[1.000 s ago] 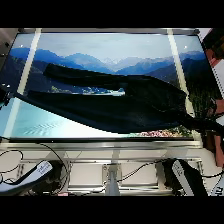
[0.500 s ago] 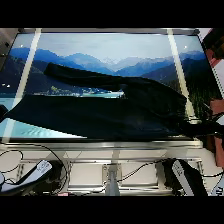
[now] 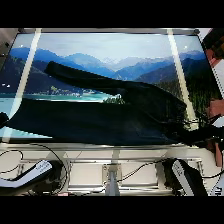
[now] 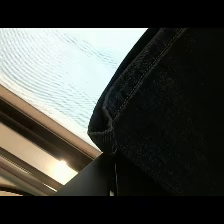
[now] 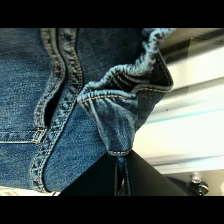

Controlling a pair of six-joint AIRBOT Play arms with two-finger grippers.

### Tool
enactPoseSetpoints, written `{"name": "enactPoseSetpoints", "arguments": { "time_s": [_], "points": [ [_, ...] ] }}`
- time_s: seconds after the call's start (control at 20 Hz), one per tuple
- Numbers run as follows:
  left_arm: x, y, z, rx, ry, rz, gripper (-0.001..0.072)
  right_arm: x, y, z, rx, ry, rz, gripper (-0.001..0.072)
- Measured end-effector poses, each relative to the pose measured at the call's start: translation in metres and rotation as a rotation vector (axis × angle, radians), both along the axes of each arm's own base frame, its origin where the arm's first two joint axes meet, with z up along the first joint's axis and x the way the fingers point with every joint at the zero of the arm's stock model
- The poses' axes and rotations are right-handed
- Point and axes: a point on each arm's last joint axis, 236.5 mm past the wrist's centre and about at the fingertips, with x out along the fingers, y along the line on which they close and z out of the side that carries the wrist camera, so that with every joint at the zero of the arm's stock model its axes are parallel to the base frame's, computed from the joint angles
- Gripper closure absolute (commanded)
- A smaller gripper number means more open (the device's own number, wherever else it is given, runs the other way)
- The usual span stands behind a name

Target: Fold the clothes and pants, and hang the long-sleeved shirts on hangers.

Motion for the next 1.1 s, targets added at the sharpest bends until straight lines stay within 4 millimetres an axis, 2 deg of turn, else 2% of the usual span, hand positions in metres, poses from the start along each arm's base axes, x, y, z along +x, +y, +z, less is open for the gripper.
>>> {"name": "enactPoseSetpoints", "arguments": {
  "time_s": [0.15,0.5,0.55,0.6,0.65,0.7,0.9,0.95,1.0,1.05,1.1],
  "points": [
    [-0.003,0.0,-0.009,-0.019,0.026,-0.003,0.0692,-0.009,0.004,-0.006,0.012,0.03,-0.005,0.0675],
    [-0.013,-0.006,-0.017,-0.054,0.081,-0.011,0.0692,-0.012,0.005,-0.011,0.012,0.04,-0.014,0.0674],
    [-0.014,-0.006,-0.018,-0.055,0.087,-0.012,0.0666,-0.013,0.006,-0.01,0.016,0.046,-0.014,0.058],
    [-0.016,-0.008,-0.018,-0.061,0.093,-0.013,0.0491,-0.016,0.007,-0.01,0.022,0.057,-0.012,0.0354],
    [-0.017,-0.009,-0.019,-0.065,0.096,-0.013,0.0157,-0.019,0.008,-0.009,0.025,0.07,-0.009,0.0128],
    [-0.017,-0.009,-0.019,-0.067,0.098,-0.013,0.0001,-0.018,0.008,-0.009,0.024,0.066,-0.007,0.0036],
    [-0.018,-0.011,-0.019,-0.075,0.1,-0.011,0.0014,-0.01,0.004,-0.005,0.013,0.036,0.007,0.0049],
    [-0.017,-0.011,-0.019,-0.075,0.099,-0.01,0.0014,-0.005,0.001,-0.002,0.003,0.016,0.009,0.0104],
    [-0.017,-0.011,-0.019,-0.075,0.098,-0.01,0.0014,0.004,-0.004,0.002,-0.016,-0.015,0.009,0.0324],
    [-0.017,-0.011,-0.019,-0.074,0.096,-0.01,0.0015,0.014,-0.011,0.008,-0.04,-0.053,0.007,0.0656],
    [-0.016,-0.01,-0.019,-0.072,0.094,-0.009,0.0015,0.03,-0.021,0.015,-0.078,-0.11,0.003,0.0675]
  ]
}}
